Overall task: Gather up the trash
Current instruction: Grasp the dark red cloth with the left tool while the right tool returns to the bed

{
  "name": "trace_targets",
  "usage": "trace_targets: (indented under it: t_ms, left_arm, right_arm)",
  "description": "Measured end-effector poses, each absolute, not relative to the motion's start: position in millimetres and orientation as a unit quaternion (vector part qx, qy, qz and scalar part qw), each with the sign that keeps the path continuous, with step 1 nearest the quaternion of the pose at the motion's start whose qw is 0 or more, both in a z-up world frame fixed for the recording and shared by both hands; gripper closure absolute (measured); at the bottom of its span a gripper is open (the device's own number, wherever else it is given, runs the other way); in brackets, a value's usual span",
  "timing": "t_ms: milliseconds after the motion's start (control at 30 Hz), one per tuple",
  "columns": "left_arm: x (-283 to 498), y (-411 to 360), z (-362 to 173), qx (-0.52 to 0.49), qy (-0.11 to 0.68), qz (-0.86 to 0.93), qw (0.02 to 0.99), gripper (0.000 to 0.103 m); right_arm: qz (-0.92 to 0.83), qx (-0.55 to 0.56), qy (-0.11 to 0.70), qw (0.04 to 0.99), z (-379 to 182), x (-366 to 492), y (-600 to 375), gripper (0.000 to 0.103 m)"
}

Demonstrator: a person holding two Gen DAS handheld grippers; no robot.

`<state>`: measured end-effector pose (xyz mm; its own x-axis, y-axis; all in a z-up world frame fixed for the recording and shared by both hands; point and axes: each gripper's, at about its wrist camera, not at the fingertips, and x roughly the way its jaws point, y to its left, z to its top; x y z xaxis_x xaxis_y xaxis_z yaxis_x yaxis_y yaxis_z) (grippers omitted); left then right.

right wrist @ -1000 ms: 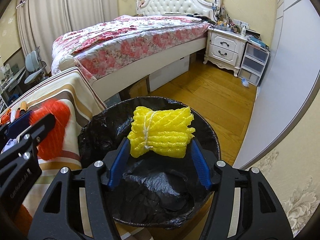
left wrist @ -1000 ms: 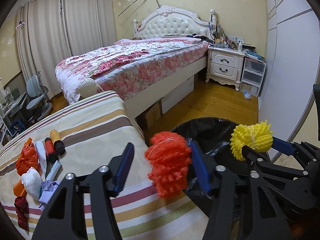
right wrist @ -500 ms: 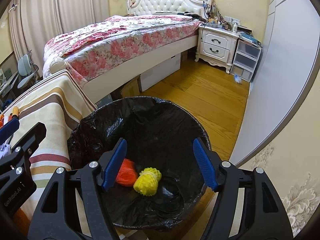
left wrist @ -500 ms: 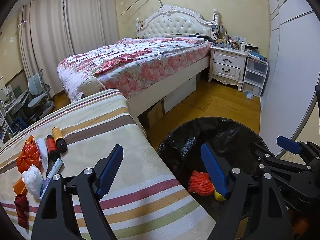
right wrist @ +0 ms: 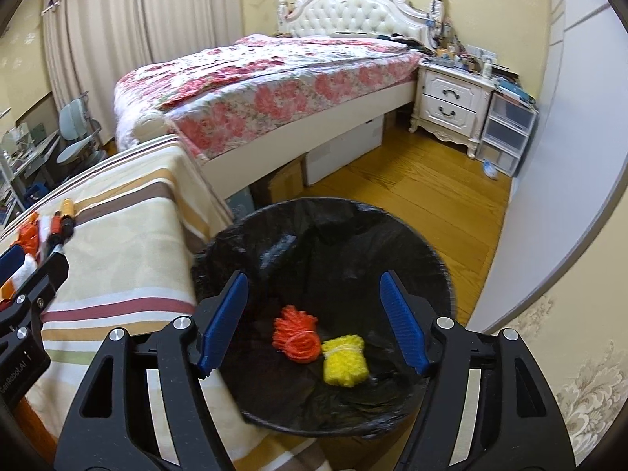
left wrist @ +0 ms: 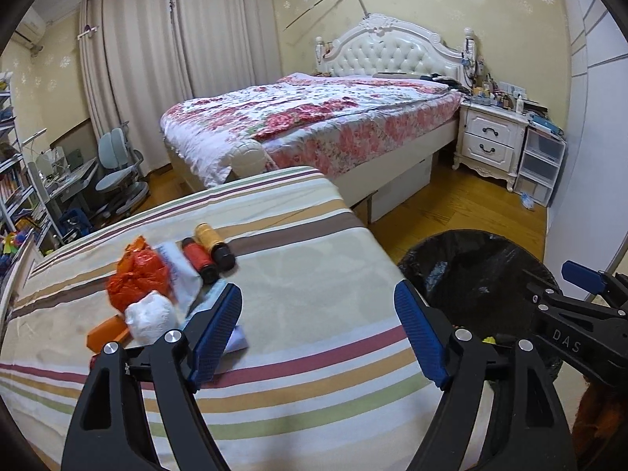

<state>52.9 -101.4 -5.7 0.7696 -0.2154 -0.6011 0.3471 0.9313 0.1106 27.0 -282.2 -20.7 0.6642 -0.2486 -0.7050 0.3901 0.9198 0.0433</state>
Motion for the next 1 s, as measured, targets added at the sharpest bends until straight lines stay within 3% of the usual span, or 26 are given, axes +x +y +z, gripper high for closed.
trace_targets:
  t_ms: [400, 700, 1000]
  left_arm:
    - [46, 19, 0, 0.088, 0.304, -0.015, 0.949, 0.025]
    - [53, 86, -28, 0.059, 0.358, 0.043, 0.931, 0.026]
    - [61, 90, -42, 0.065, 0.385, 0.008, 0.921, 0.045]
  right_arm:
    - [-0.057, 0.051, 0.383, 0.92, -14, 51, -171, 0.035]
    - [0.004, 0.032, 0.392, 0.919, -13, 67, -113, 0.035]
    - [0.024, 0.015, 0.395, 0.918, -14, 74, -82, 0.034]
